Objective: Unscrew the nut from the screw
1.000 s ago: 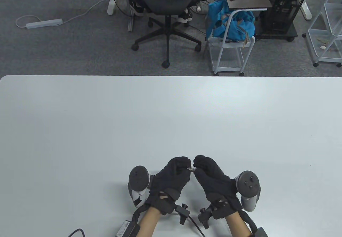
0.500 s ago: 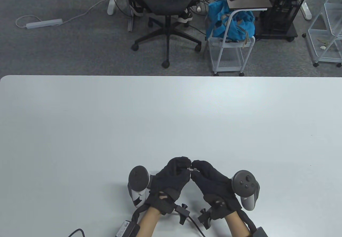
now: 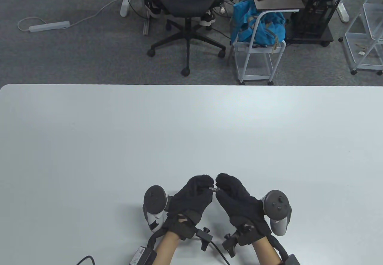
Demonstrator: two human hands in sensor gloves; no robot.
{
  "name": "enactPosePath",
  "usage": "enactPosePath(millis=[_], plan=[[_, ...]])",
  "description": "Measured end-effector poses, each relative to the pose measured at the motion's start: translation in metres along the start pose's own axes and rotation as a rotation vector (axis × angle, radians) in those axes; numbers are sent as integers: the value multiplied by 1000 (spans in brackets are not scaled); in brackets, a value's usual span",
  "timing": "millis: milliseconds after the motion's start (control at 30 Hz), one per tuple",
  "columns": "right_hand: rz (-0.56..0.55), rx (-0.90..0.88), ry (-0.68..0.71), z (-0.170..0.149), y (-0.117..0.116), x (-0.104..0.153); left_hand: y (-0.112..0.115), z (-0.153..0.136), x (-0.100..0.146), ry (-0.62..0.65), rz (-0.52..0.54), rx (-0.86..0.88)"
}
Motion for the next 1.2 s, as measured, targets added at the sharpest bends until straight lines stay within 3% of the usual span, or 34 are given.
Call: enactPosePath(millis=[133, 333, 667, 900, 1200], plan=[[-12, 3, -60, -8, 2, -1, 1, 0, 0, 3, -2, -9], [-6, 75, 20, 5, 0, -2, 1, -2, -1, -8, -3, -20], [56, 28, 55, 10, -3, -2, 0, -1, 0, -10, 7, 20], [11, 34, -70, -9, 0, -1, 0, 0, 0, 2, 6, 14], [17, 5, 35, 1, -1, -3, 2, -4, -2, -10, -38, -9]])
Point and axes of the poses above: the tracker on the back of each hand, its own z axis roughly to the thumb side, its own x axis roughly from the fingertips to the wrist, y = z × x, the point moved 2 cm from there along -x, roughly from the wrist to the fingertips, and after that the axes turned 12 degrees about -x, right-handed, at the moved point
